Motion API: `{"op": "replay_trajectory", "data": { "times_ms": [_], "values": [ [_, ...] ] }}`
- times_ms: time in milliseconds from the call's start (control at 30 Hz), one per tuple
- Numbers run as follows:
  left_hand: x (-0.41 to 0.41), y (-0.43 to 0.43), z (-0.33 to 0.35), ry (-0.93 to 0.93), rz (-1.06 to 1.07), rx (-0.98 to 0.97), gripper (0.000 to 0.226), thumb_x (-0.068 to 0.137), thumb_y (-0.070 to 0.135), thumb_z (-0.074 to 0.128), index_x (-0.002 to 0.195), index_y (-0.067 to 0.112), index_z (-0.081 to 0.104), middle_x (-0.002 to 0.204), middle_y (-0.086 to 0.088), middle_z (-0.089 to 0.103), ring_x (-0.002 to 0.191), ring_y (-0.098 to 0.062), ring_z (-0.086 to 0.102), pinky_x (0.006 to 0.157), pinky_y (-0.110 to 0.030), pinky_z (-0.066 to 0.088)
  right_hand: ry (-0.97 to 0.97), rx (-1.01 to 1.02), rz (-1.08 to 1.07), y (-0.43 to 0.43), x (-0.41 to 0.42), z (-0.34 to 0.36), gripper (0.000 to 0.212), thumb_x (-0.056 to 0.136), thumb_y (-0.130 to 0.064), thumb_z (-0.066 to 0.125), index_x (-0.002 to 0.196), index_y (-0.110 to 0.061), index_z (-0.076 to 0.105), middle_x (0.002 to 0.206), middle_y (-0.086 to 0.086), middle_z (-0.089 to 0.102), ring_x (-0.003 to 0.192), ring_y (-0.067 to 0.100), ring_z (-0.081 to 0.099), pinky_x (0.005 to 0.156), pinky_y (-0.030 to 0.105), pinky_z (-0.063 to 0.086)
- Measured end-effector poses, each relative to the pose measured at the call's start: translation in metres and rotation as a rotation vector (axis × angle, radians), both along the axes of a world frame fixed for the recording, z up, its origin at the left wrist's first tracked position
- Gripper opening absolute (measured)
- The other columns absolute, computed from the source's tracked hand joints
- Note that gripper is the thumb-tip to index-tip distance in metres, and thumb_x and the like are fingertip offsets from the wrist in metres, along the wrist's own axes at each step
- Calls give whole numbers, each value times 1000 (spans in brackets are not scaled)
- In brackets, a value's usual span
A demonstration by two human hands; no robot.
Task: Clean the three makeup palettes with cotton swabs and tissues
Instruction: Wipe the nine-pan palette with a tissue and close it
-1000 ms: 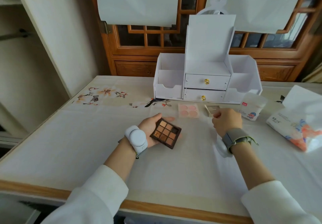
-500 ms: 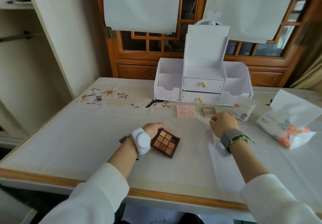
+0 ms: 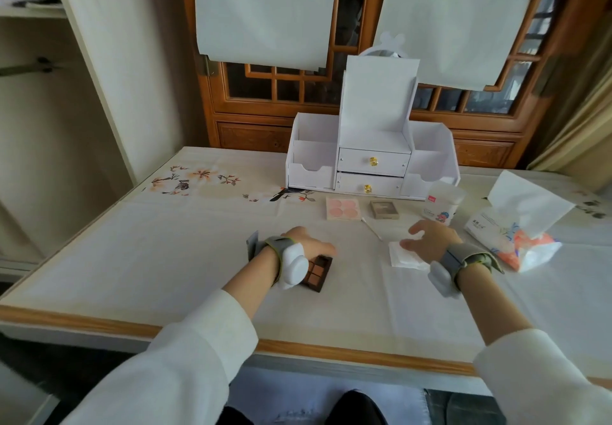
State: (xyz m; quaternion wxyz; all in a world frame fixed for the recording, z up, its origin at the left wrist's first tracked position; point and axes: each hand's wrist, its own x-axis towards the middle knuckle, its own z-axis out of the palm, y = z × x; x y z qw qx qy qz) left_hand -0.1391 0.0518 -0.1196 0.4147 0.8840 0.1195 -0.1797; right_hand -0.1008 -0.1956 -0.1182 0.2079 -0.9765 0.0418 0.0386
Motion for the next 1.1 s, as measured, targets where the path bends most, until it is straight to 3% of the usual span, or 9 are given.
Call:
{"op": "replay_trajectory", "data": {
  "times_ms": [133,233,400,500,567,733,900,967,1100],
  "values": [
    [-3,-7,-7,-53,-105,258,69,71,59,69,124,19,53,124,-9,43,113,-28,48,89,-28,42,-65,13,13,0,-7,-8,28,80,-40,65,96,-18,59,113,8,57,97,23,52,82,31,44],
    [-3,-10,-12,-46,-140,374,90,58,69,72,130,21,49,131,-13,38,118,-31,46,97,-36,43,-1,-37,45,2,-13,-13,39,76,-46,68,100,-18,58,107,5,54,90,20,49,76,29,41],
    [-7,-12,-11,-85,-183,439,85,65,50,78,136,21,40,131,-12,35,123,-31,37,103,-40,39,-32,-26,34,3,-18,-19,43,74,-35,73,109,-19,54,115,9,56,94,22,50,81,32,44],
    [-5,-9,-14,-118,-195,404,78,62,46,80,130,25,48,128,-9,44,120,-30,43,98,-40,44,-43,57,31,7,-19,-17,77,74,-19,75,138,-20,32,117,14,57,103,30,54,84,36,46],
    [-5,-7,-15,-150,-198,374,68,58,45,82,118,26,56,122,-7,52,115,-29,50,93,-39,48,-41,83,33,8,-20,-15,90,73,-14,75,143,-21,19,116,16,58,105,32,55,85,37,46],
    [-5,-2,-19,-238,-218,344,81,63,36,84,134,25,47,130,-3,48,119,-26,47,98,-34,44,-11,-86,140,6,-21,-15,42,80,-27,67,121,-20,58,123,6,59,109,24,54,91,32,44],
    [-7,7,-21,-276,-271,270,75,63,33,85,130,31,52,128,3,55,115,-20,52,89,-22,41,20,-76,124,13,-22,-17,43,80,-58,55,99,-22,70,106,-2,64,97,24,58,86,36,48],
    [-7,10,-21,-282,-283,261,77,63,32,85,132,31,50,130,3,54,118,-19,52,91,-22,40,7,-90,91,16,-21,-17,43,84,-54,49,87,-16,70,96,4,67,87,26,59,80,37,51],
    [-10,16,-20,-274,-291,310,86,64,39,84,138,29,42,136,3,47,124,-19,47,97,-29,36,-69,-82,72,22,-19,-21,14,83,-30,60,88,-18,66,98,5,64,87,25,57,79,34,50]
  ]
}}
